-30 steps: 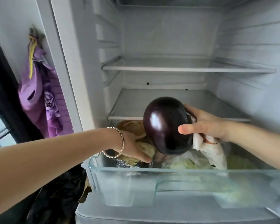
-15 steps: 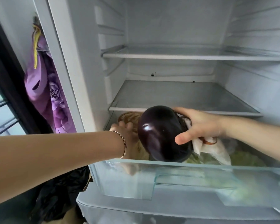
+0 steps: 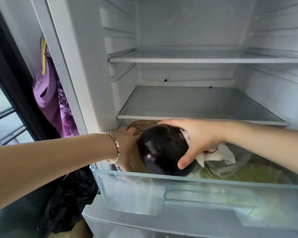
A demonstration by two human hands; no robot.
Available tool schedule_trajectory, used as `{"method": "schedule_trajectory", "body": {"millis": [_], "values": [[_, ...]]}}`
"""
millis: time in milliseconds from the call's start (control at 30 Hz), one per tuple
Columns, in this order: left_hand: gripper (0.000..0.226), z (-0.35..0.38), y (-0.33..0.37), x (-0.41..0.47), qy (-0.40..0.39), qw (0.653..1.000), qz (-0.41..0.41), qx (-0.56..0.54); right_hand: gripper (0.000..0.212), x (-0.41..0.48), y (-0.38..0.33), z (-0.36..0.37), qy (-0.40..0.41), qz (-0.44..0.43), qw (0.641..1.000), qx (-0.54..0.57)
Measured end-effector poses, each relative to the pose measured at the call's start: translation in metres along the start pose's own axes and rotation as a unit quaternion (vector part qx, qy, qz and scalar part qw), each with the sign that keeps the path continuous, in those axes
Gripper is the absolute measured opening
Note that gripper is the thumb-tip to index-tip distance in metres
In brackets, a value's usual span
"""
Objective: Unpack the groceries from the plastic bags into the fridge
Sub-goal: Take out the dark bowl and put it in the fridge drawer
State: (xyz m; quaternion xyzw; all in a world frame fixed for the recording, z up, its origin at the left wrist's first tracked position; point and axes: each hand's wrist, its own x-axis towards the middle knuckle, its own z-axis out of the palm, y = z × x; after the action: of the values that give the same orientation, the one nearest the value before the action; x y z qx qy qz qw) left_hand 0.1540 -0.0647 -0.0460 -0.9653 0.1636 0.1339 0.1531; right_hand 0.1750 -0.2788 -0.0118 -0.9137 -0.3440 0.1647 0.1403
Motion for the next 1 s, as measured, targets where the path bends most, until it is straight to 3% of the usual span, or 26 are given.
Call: {"method": "schedule_trajectory", "body": {"millis": [100, 167, 300, 467, 567, 733, 833, 1000], "values": [[0.122, -0.004, -0.003, 0.001, 0.018, 0.995, 0.017, -0.098, 0.123, 0.003, -0.011, 0.001, 0.002, -0.009, 0.988, -0.153], [0.121, -0.011, -0.006, 0.001, 0.018, 0.984, 0.024, -0.173, 0.125, 0.005, -0.011, 0.003, 0.009, -0.015, 0.985, -0.172], [0.114, -0.022, -0.007, -0.006, -0.011, 0.963, 0.06, -0.263, 0.123, 0.002, -0.004, -0.002, -0.018, -0.018, 0.987, -0.157], [0.103, -0.017, 0.009, -0.01, 0.04, 0.955, 0.072, -0.285, 0.116, -0.002, 0.0, -0.002, -0.031, -0.006, 0.996, -0.089], [0.102, -0.013, 0.007, -0.007, 0.071, 0.942, 0.062, -0.322, 0.113, -0.006, -0.006, -0.01, 0.001, 0.014, 1.0, -0.025], [0.123, 0.011, 0.007, 0.003, 0.104, 0.978, 0.067, -0.168, 0.109, -0.023, -0.002, -0.038, 0.103, 0.068, 0.985, 0.119], [0.114, 0.02, 0.011, 0.007, 0.147, 0.979, 0.04, -0.135, 0.088, -0.026, -0.007, -0.03, 0.064, 0.084, 0.993, 0.058], [0.108, 0.013, 0.019, 0.001, 0.127, 0.983, 0.029, -0.13, 0.097, -0.006, -0.05, -0.002, 0.022, 0.064, 0.996, -0.06]]}}
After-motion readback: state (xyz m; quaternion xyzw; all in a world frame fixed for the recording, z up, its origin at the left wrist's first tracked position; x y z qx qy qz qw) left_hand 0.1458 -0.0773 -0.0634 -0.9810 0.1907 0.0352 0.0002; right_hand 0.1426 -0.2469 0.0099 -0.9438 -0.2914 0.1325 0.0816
